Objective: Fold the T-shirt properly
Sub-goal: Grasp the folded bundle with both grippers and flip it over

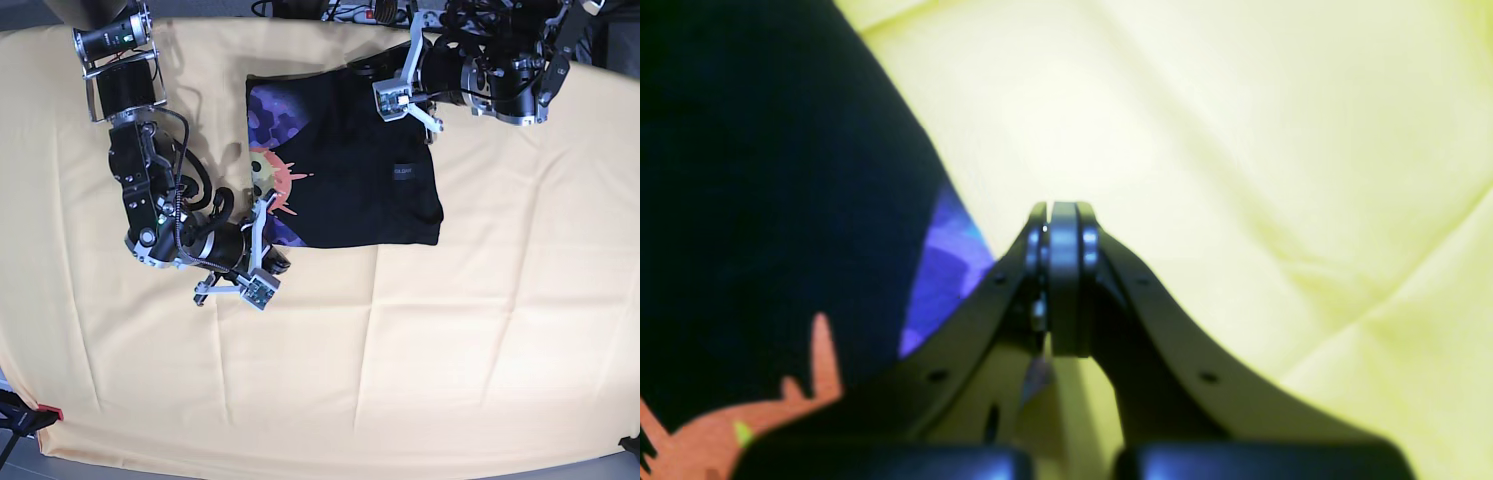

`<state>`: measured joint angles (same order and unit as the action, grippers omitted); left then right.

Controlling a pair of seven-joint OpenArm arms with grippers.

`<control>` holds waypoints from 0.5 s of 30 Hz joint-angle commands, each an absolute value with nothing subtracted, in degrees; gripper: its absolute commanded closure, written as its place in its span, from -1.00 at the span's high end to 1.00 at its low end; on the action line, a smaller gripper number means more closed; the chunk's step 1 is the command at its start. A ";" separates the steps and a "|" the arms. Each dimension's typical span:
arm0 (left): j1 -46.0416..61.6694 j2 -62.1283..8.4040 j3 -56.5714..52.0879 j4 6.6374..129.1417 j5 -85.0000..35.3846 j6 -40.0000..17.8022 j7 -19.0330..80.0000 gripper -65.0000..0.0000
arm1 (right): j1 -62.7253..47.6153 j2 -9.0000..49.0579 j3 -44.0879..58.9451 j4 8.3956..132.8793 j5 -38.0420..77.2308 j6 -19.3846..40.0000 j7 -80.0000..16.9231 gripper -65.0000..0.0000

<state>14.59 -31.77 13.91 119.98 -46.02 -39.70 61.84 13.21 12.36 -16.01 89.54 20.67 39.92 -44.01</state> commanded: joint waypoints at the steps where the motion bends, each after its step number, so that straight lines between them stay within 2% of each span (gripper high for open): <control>1: 14.39 -32.27 13.87 120.09 -46.96 -40.00 60.73 -1.00 | 14.46 12.78 -15.75 90.19 21.71 40.00 -42.70 -1.00; 15: 8.75 -32.36 13.87 108.14 -46.52 -40.00 57.19 -1.00 | 11.94 14.48 -15.75 90.19 29.41 40.00 -47.86 -1.00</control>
